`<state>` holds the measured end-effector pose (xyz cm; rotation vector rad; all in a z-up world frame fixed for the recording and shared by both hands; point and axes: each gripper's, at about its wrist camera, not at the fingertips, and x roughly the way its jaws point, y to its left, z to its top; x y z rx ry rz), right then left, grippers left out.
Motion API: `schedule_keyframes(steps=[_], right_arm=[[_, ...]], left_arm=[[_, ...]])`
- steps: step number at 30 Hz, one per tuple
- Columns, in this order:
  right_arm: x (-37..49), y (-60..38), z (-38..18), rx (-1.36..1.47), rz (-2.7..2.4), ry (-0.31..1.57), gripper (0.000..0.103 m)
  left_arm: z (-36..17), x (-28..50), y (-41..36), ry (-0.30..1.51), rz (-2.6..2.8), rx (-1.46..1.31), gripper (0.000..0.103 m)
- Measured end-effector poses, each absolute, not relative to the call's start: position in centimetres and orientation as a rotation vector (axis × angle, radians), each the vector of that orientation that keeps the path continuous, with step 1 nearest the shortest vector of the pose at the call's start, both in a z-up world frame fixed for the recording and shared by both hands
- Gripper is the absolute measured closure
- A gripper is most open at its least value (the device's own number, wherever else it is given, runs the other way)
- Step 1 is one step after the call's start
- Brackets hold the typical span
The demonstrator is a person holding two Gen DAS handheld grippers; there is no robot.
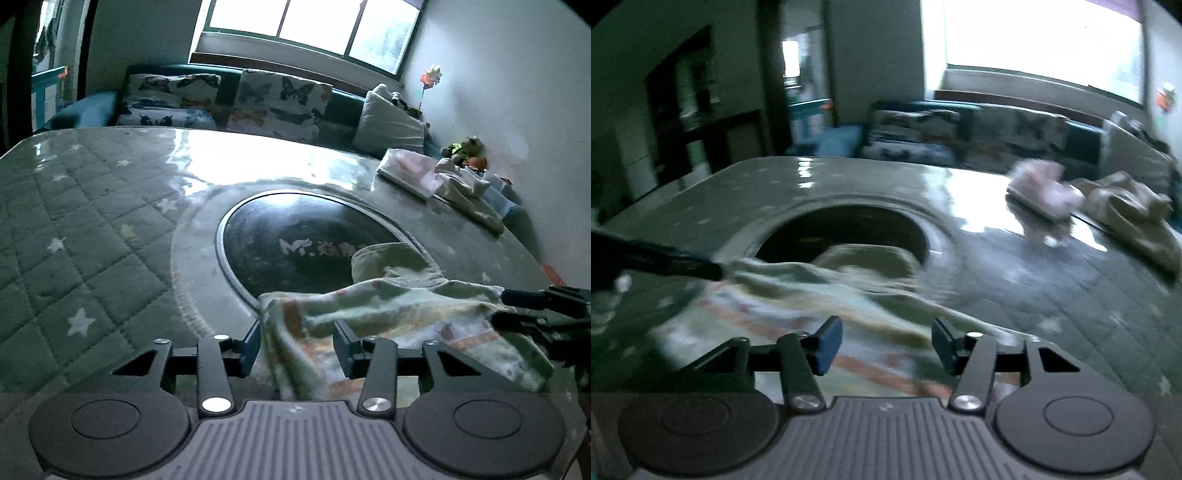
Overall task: Fold clothes
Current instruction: 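Grasp the folded shirt edge with the left gripper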
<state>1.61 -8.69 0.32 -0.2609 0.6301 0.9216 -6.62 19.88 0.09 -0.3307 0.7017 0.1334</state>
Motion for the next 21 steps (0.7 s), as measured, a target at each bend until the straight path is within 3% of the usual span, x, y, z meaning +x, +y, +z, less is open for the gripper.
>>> schedule_keyframes(steps=[7, 9, 13, 17, 21], right_arm=[[-4.3, -4.9, 1.5, -0.391, 1.136, 0.568, 0.026], [-5.8, -3.9, 1.5, -0.437, 1.186, 0.55, 0.024], [-8.8, -1.4, 0.9, -0.544, 1.266, 0.502, 0.024], [-10.7, 0.7, 0.1, -0.592, 1.314, 0.487, 0.031], [-12.1, 2.3, -0.7, -0.645, 1.33, 0.483, 0.047]], left_arm=[[0.1, -8.0, 20.3, 0.706, 0.174, -0.375, 0.037], [0.2, -8.3, 20.4, 0.704, 0.182, -0.384, 0.031], [0.1, -8.8, 20.5, 0.701, 0.191, -0.405, 0.027], [0.2, -9.2, 21.0, 0.7, 0.201, -0.443, 0.025], [0.2, -9.7, 21.4, 0.699, 0.201, -0.47, 0.025]])
